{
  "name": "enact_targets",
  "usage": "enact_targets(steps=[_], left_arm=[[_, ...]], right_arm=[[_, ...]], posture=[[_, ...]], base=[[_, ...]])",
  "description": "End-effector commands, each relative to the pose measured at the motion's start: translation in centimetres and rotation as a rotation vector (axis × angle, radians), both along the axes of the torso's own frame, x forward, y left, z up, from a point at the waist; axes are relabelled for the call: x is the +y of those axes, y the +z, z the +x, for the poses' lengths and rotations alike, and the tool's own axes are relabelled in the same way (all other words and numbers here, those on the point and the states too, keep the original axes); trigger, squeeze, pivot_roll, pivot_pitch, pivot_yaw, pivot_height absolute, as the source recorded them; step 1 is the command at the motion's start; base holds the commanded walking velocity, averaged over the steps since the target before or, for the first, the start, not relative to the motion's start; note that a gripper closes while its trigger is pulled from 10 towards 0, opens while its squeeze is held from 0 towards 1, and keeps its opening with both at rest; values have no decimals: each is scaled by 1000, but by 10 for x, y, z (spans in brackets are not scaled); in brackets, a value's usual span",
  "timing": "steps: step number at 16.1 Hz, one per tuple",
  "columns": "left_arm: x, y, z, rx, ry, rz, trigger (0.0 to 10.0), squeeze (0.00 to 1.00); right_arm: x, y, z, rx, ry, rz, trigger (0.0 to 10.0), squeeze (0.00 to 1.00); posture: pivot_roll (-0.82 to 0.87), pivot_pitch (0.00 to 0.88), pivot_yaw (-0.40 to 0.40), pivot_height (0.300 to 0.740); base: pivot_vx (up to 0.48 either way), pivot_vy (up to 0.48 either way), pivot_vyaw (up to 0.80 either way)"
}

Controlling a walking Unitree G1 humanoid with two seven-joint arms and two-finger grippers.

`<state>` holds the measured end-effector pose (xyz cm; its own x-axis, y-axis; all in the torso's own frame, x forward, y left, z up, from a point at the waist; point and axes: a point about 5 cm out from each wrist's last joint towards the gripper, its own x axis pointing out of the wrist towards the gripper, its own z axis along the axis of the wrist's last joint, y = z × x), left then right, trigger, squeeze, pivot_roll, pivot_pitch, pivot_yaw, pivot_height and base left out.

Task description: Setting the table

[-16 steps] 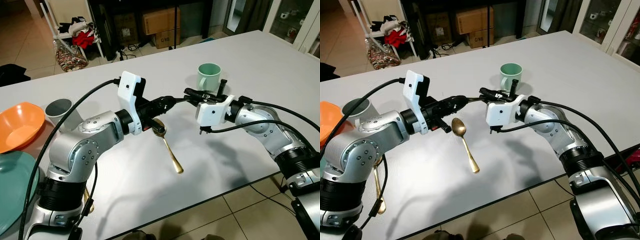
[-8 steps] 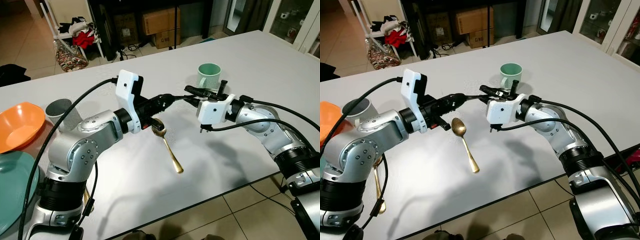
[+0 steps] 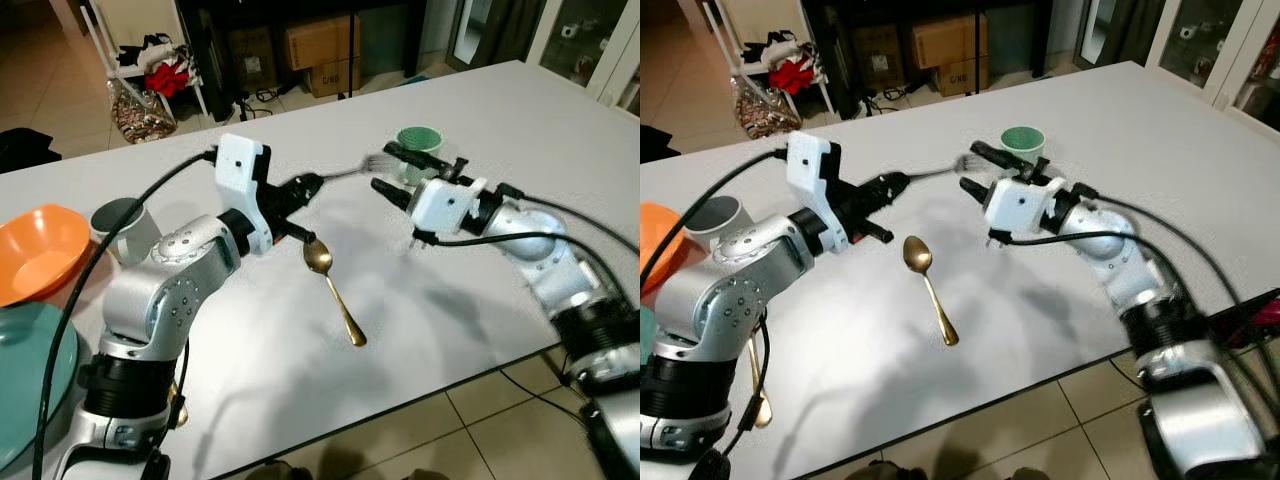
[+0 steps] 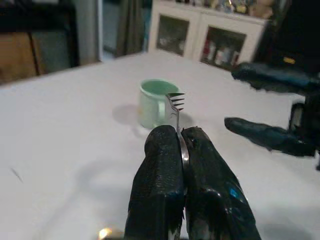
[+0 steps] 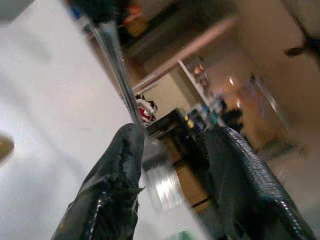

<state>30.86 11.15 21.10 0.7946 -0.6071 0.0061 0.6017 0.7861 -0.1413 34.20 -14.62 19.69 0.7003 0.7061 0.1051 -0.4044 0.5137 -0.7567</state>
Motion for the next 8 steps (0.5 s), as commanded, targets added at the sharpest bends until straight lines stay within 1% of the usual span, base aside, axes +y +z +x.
enact_targets(steps=[1, 2, 3, 4, 5, 6, 7, 8], left_arm=[[-2, 4, -2, -59, 26, 20, 0, 0], [-5, 3, -5, -106, 50, 38, 0, 0], [-9, 1, -8, -182, 83, 91, 0, 0], [-10, 1, -9, -194, 87, 100, 0, 0], [-13, -1, -11, -235, 102, 113, 0, 0], [-17, -3, -14, -284, 106, 142, 0, 0], [-19, -4, -16, -318, 107, 167, 0, 0], [-23, -5, -20, -387, 105, 202, 0, 0]], right_arm=[[0, 5, 1, 97, -56, 222, 10000, 1000], [6, 2, -1, 231, -103, 479, 10000, 1000], [13, -4, -3, 381, -151, 718, 10000, 1000], [14, -5, -3, 395, -156, 740, 10000, 1000], [15, -10, -2, 495, -197, 901, 10000, 1000], [17, -12, 0, 568, -216, 1037, 10000, 1000], [18, -11, 2, 616, -219, 1123, 10000, 1000], [19, -6, 4, 709, -180, 1292, 10000, 1000]], posture=[[-96, 16, 141, 740], [-99, 19, 149, 740], [-100, 21, 153, 740], [-100, 21, 153, 740], [-103, 23, 157, 740], [-103, 24, 158, 740], [-103, 24, 158, 740], [-106, 24, 160, 740]], base=[[0, 0, 0], [0, 0, 0], [0, 0, 0], [0, 0, 0], [0, 0, 0], [0, 0, 0], [0, 0, 0], [0, 0, 0]])
